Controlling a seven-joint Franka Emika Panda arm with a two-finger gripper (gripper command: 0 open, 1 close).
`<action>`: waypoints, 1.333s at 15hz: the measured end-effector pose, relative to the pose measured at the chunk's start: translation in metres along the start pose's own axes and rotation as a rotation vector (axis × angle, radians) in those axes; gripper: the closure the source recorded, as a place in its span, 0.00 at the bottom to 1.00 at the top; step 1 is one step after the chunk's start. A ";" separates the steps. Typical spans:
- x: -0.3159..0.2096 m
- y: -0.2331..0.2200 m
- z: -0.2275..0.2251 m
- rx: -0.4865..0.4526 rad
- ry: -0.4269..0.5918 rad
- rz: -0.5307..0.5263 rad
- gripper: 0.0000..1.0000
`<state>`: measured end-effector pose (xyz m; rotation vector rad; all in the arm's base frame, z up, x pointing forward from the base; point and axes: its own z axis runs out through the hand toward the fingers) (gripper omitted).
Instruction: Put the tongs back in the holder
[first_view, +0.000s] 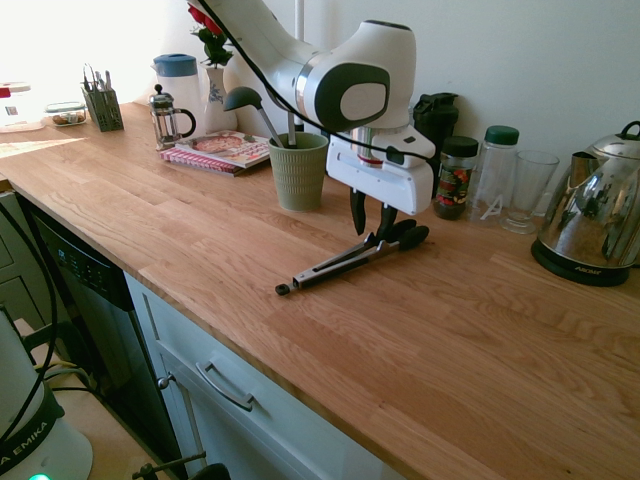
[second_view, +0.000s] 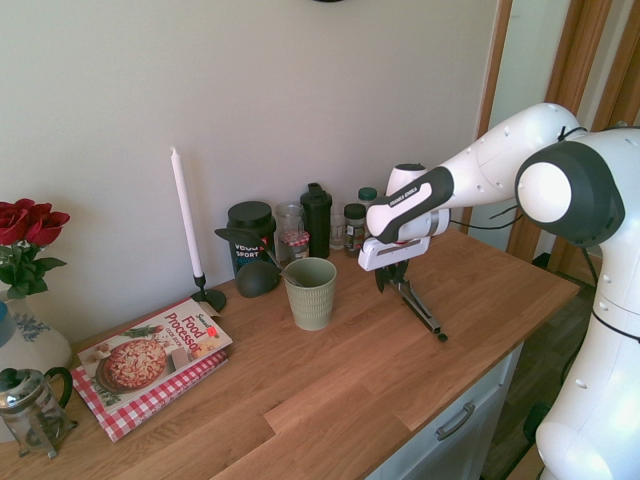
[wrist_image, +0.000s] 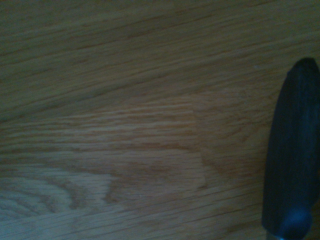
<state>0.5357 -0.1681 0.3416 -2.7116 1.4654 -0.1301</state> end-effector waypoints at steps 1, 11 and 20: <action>0.000 0.000 0.002 0.000 -0.001 0.001 1.00; -0.005 -0.012 0.006 0.003 -0.004 -0.017 1.00; -0.018 -0.057 -0.188 0.117 0.022 -0.124 1.00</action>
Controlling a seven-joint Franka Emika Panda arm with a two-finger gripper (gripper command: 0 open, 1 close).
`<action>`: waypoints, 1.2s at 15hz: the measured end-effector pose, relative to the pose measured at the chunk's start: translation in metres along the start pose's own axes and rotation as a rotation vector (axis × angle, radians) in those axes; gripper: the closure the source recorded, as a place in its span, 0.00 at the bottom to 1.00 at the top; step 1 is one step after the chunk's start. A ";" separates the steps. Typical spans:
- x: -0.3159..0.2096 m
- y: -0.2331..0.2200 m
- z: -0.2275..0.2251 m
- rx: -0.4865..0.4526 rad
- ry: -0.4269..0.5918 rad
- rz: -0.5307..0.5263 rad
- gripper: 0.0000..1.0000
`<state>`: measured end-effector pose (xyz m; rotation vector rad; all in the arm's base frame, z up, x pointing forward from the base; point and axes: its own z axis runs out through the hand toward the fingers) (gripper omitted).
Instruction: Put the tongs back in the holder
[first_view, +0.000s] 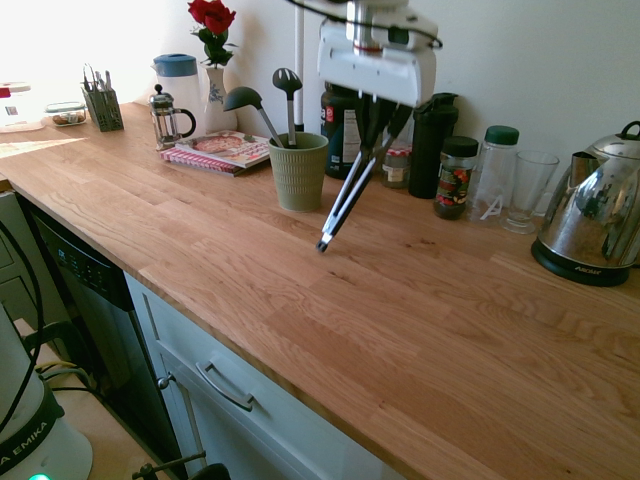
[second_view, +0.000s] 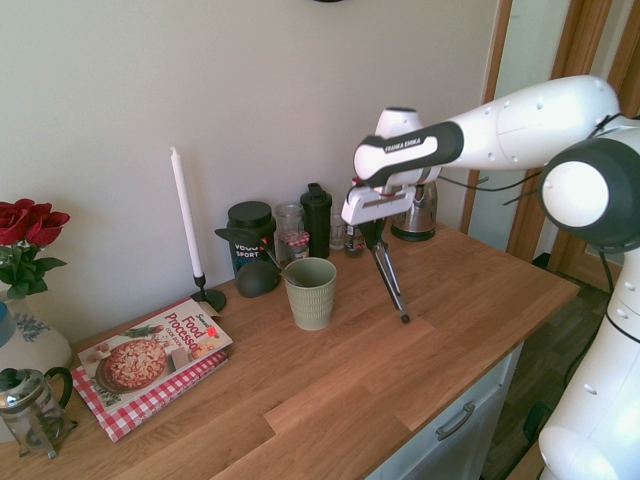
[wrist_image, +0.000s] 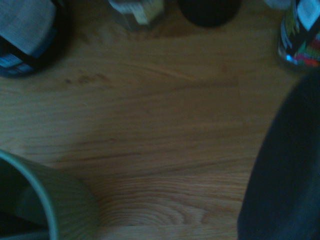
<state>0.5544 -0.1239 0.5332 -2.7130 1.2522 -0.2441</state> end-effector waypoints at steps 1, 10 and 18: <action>-0.005 -0.008 -0.025 0.017 0.005 -0.017 1.00; -0.129 -0.125 -0.214 0.225 0.144 -0.208 1.00; -0.130 -0.150 -0.069 0.117 0.238 -0.165 1.00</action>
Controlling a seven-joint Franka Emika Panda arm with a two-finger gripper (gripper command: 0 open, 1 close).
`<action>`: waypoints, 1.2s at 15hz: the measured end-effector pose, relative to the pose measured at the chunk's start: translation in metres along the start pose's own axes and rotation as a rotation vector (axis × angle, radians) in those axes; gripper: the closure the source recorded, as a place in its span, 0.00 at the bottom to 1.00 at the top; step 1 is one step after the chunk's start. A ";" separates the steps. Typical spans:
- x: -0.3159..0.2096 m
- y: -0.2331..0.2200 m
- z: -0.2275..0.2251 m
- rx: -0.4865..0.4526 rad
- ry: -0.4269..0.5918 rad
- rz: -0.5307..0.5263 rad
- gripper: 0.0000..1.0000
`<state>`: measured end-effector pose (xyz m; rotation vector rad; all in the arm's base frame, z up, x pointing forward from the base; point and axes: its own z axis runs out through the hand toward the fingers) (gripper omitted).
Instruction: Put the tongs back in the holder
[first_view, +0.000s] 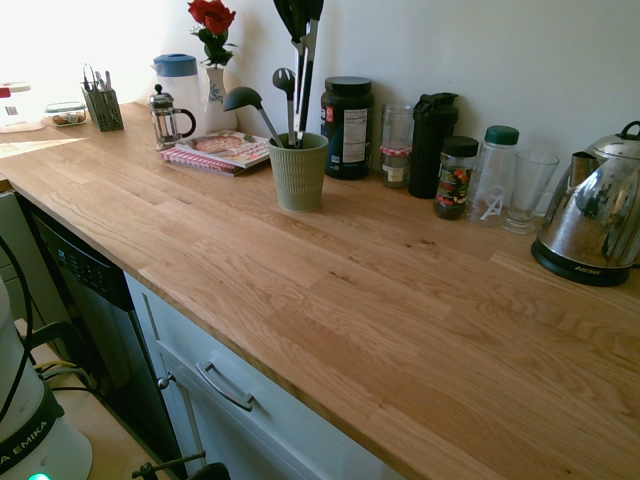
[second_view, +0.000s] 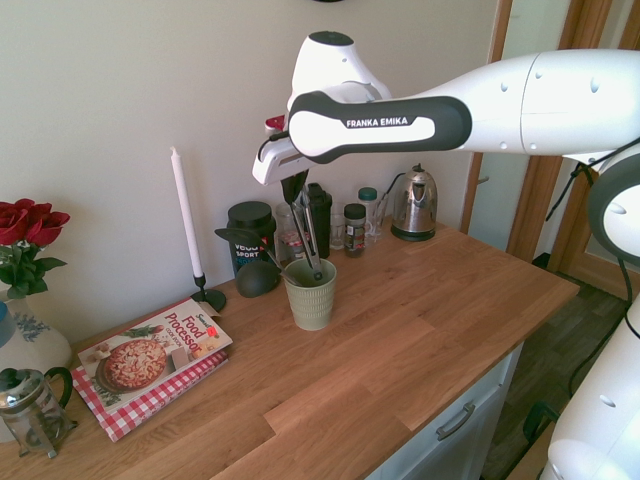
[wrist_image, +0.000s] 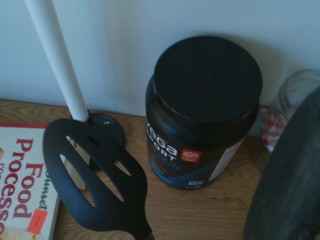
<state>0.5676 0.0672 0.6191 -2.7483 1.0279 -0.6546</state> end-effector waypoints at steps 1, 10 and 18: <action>0.005 0.006 0.010 -0.007 -0.003 0.013 1.00; 0.016 0.023 0.061 -0.028 -0.082 0.041 0.00; 0.008 0.027 -0.004 0.005 -0.114 0.032 0.00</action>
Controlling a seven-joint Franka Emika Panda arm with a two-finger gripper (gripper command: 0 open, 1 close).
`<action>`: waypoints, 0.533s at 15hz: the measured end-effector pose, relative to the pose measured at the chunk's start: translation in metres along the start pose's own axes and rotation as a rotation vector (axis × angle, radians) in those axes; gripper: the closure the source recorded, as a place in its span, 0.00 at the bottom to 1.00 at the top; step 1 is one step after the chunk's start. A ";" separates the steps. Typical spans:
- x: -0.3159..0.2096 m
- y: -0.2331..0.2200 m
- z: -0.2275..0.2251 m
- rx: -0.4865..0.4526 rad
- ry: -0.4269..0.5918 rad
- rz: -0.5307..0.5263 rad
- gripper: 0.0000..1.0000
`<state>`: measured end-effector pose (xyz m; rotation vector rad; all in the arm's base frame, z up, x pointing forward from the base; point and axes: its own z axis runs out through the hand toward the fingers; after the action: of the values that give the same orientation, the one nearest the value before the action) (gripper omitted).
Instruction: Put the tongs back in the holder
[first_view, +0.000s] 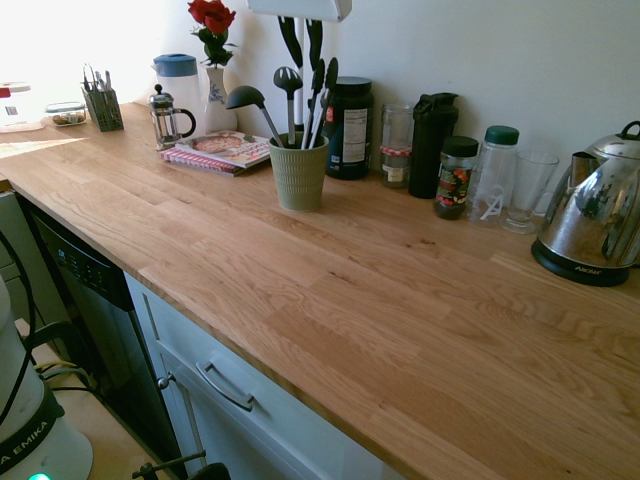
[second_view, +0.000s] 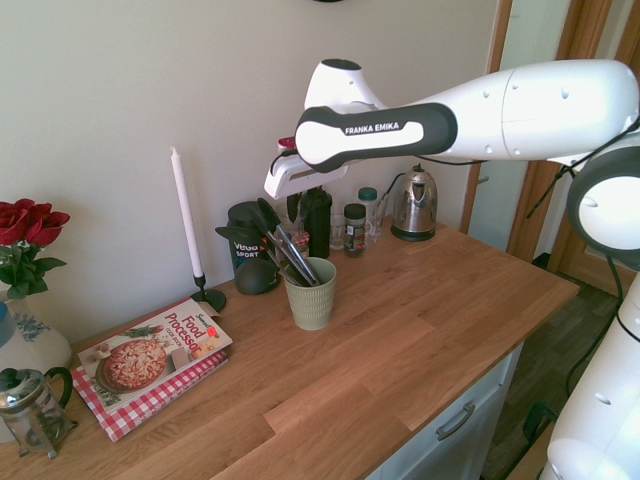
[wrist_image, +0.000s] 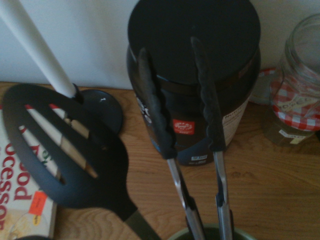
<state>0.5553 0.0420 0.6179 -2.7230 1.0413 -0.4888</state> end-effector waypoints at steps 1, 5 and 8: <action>-0.006 0.012 -0.019 -0.045 -0.034 0.006 0.00; -0.025 0.081 -0.040 -0.188 -0.140 -0.021 0.00; -0.057 0.130 -0.025 -0.239 -0.182 -0.025 0.00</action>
<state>0.4267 -0.0163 0.5903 -2.9216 1.0795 -0.1215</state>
